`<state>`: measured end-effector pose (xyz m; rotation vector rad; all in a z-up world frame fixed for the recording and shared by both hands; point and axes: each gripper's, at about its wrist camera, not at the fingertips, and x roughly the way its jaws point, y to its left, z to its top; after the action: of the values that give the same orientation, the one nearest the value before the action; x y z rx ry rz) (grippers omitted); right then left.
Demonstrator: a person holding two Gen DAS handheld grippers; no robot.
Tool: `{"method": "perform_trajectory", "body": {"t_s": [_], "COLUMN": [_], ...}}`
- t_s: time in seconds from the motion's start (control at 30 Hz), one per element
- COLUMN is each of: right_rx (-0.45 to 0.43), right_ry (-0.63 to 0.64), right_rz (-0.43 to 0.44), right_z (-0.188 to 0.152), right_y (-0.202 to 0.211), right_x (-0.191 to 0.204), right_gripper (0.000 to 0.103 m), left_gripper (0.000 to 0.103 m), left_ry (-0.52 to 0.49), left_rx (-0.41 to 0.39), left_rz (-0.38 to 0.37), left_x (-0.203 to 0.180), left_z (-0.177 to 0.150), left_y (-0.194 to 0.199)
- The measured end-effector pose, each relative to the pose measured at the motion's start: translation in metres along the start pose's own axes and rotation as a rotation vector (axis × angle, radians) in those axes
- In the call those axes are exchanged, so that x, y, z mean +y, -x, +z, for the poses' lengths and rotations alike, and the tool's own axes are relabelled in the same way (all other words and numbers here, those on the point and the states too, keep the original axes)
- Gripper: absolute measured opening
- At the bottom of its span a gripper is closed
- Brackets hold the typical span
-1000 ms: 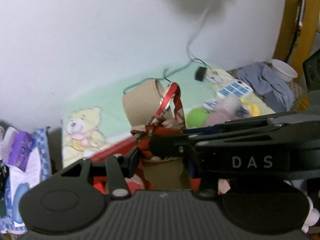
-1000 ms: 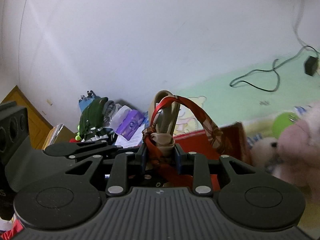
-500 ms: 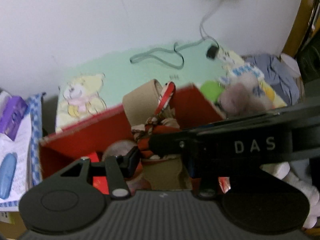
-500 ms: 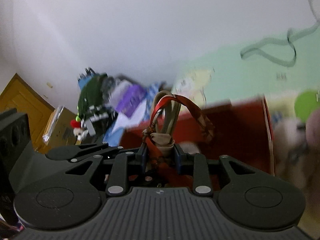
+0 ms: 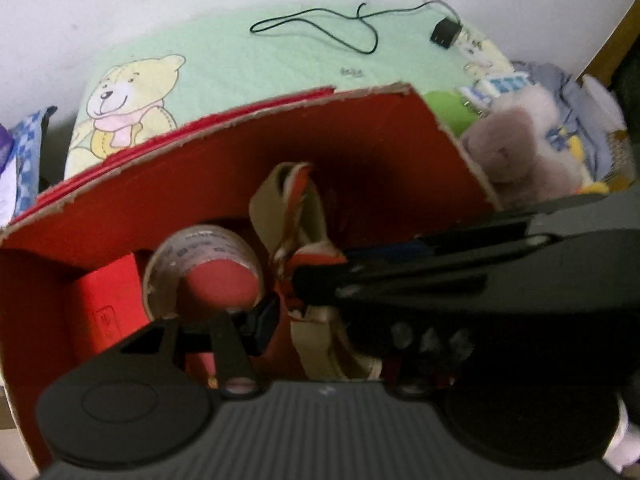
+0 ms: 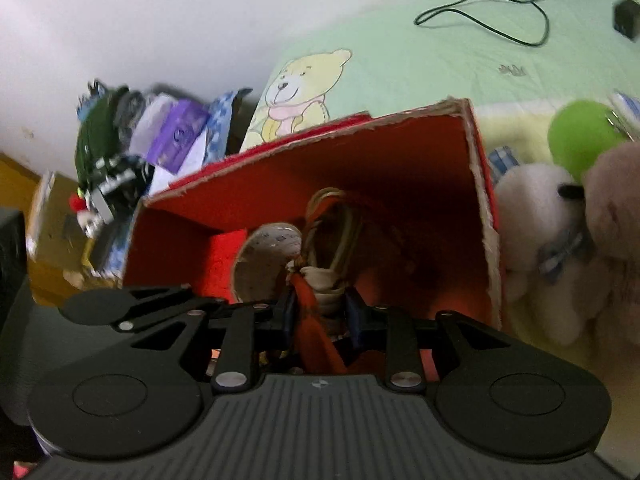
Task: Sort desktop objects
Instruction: 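Lower the scarf-wrapped item into the red box and open the right gripper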
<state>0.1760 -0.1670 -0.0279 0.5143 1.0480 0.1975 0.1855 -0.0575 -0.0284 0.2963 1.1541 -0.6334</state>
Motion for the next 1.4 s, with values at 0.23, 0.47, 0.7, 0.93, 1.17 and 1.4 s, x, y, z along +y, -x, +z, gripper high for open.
{"method": "perform_trajectory", "body": {"t_s": [0.23, 0.47, 0.7, 0.93, 1.17, 1.4], "right_rx": [0.011, -0.028, -0.079, -0.142, -0.145, -0.157], "right_ry": [0.116, 0.145, 0.17, 0.149, 0.153, 0.152], "right_rz": [-0.108, -0.111, -0.111, -0.06, -0.064, -0.054], "right_z": [0.006, 0.004, -0.001, -0.004, -0.005, -0.006], "right_y": [-0.017, -0.017, -0.021, -0.015, -0.017, -0.016], "right_x": [0.007, 0.003, 0.006, 0.002, 0.004, 0.002], "right_gripper": [0.013, 0.009, 0.011, 0.011, 0.013, 0.013], "left_gripper": [0.047, 0.048, 0.053, 0.053, 0.052, 0.049], "left_ry": [0.013, 0.019, 0.049, 0.055, 0.057, 0.048], "left_rx": [0.04, 0.04, 0.03, 0.011, 0.003, -0.014], "left_rz": [0.026, 0.034, 0.053, 0.068, 0.077, 0.094], "left_x": [0.005, 0.009, 0.01, 0.007, 0.007, 0.006], "left_z": [0.0, -0.004, -0.005, -0.005, -0.005, -0.004], "left_y": [-0.019, -0.022, -0.024, -0.024, -0.025, -0.025]}}
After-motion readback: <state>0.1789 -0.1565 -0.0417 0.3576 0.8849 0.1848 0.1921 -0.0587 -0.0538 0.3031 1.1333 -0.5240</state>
